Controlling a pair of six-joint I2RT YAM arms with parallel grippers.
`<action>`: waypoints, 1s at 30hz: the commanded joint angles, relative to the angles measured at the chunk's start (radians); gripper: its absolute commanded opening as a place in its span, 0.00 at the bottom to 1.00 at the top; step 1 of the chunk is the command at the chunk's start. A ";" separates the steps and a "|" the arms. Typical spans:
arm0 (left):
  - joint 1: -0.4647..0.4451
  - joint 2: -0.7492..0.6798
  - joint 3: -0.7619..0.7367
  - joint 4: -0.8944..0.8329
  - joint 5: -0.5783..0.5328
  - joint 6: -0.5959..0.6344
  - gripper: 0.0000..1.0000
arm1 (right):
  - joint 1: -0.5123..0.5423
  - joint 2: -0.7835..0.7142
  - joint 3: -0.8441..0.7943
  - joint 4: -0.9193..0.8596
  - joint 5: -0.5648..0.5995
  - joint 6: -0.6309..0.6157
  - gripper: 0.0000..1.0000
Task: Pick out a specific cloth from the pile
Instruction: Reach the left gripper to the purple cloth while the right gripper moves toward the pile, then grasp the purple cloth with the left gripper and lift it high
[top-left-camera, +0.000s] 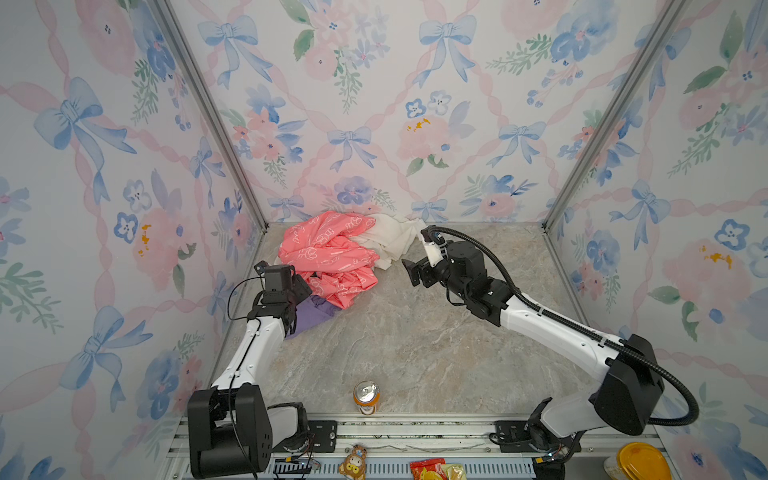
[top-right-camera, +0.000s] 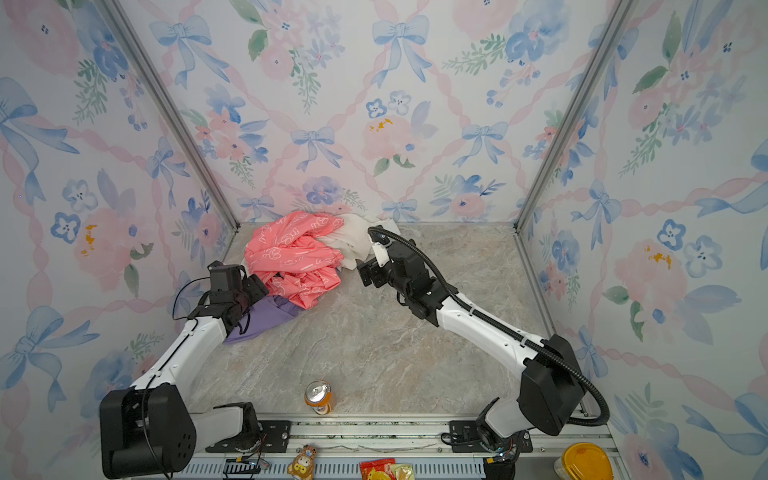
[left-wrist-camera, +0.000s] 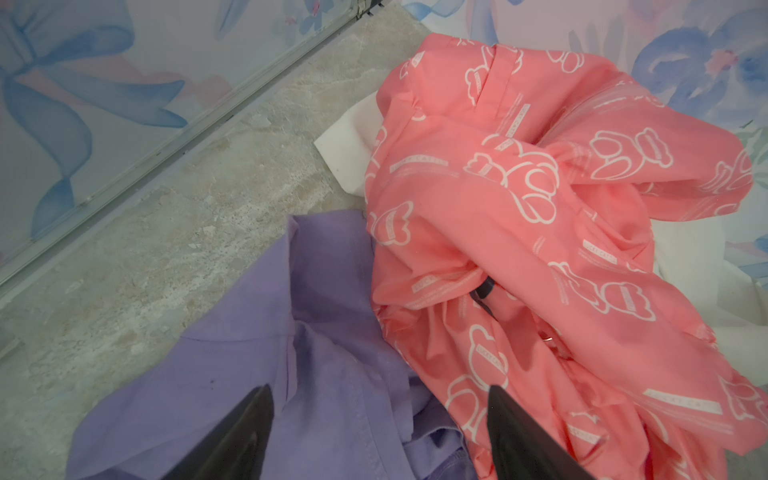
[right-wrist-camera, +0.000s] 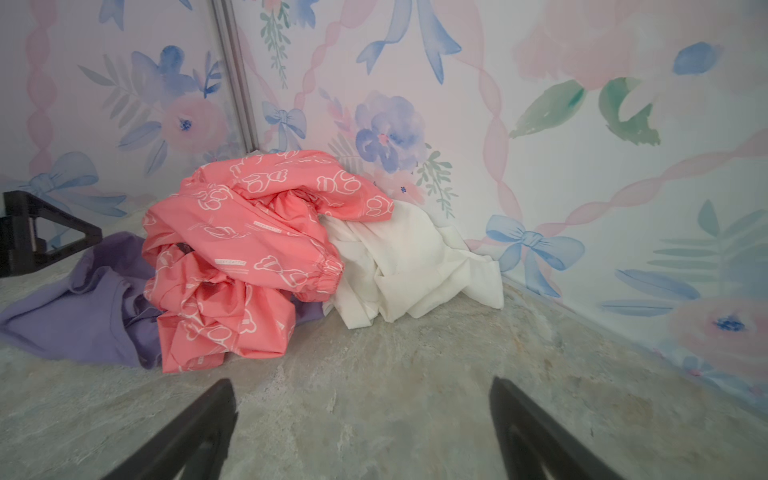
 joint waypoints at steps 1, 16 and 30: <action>0.006 0.049 0.026 -0.032 0.048 -0.038 0.77 | 0.042 0.027 0.051 -0.033 -0.018 0.000 0.97; -0.041 0.276 0.037 -0.032 0.012 -0.077 0.57 | 0.159 0.133 0.149 -0.139 -0.152 -0.022 0.97; -0.042 0.226 0.075 -0.030 -0.029 -0.051 0.00 | 0.204 0.221 0.231 -0.197 -0.203 -0.015 0.97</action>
